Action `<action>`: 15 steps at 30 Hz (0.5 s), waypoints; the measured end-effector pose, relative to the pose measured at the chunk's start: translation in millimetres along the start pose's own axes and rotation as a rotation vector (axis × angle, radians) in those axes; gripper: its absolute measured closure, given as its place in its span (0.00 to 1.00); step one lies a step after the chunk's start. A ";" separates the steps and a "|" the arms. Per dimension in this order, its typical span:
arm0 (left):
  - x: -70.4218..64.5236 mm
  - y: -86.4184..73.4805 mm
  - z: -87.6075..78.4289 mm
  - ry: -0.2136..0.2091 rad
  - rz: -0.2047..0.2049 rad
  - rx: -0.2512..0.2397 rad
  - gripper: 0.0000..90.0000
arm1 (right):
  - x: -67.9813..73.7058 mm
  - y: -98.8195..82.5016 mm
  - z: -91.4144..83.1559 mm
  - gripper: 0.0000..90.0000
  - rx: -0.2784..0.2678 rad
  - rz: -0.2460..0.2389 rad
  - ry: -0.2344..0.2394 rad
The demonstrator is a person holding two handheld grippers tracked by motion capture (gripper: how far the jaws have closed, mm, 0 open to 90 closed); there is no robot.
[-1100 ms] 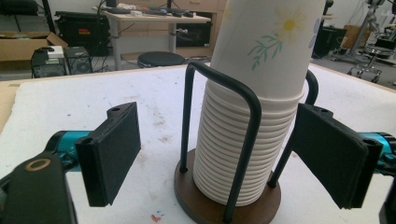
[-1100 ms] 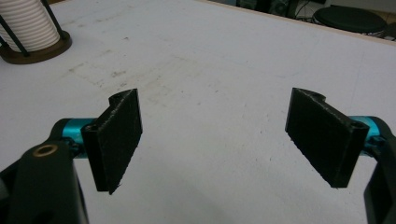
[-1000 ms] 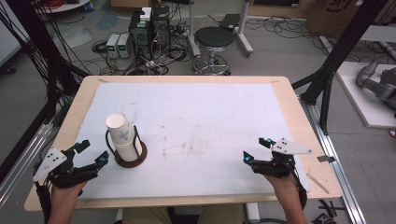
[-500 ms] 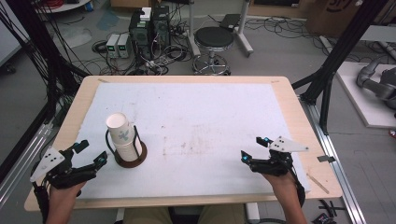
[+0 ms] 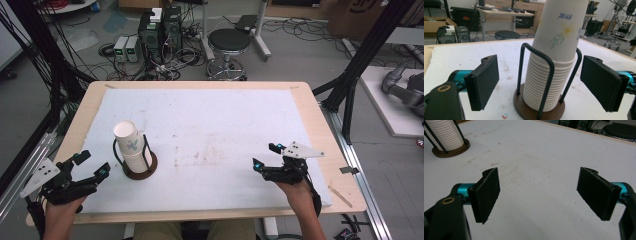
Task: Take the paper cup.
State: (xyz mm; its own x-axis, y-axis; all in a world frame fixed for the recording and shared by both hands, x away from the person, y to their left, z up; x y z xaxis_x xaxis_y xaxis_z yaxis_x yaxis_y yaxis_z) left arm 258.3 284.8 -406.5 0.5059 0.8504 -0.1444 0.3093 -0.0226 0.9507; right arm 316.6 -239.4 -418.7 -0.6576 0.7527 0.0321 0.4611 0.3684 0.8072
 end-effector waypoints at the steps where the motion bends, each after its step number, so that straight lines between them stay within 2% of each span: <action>1: -0.5 3.3 0.3 -0.008 -0.001 0.002 0.17 | 0.4 0.5 0.9 0.21 0.003 -0.001 0.003; 3: -2.1 9.2 1.5 -0.018 0.002 0.000 0.17 | 1.2 0.5 3.2 0.21 0.009 -0.008 0.007; 4: -4.6 17.5 3.5 -0.028 0.012 0.002 0.17 | 1.0 0.4 3.7 0.21 0.010 -0.016 0.007; 5: -4.6 17.5 3.5 -0.028 0.012 0.002 0.17 | 0.9 0.1 3.8 0.21 0.011 -0.017 0.006; 9: -11.7 36.6 8.7 -0.068 0.026 0.005 0.17 | -0.3 0.0 2.7 0.21 0.010 -0.015 0.005; 12: -18.0 54.4 16.1 -0.089 0.065 0.028 0.17 | -0.7 1.0 2.6 0.21 0.009 -0.012 0.009; 15: -20.0 61.7 21.7 -0.098 0.077 0.040 0.17 | -0.2 2.1 3.0 0.21 0.010 -0.017 0.010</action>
State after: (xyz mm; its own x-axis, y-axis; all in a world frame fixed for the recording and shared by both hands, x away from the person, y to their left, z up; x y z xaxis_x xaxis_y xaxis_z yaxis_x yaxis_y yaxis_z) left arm 284.7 255.0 -351.0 0.6046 0.7903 -0.0996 0.2978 -0.1083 0.9485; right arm 319.5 -237.2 -418.8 -0.6713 0.7408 0.0240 0.4555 0.3867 0.8019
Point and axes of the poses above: each handheld gripper's, and its own axes: z roughly forward along the jaws, y roughly out of its top, x roughly to its left, the point moved 5 cm from there along z, roughly forward along the jaws, and after that the axes turned 9 degrees about x, right-handed, at the moved point
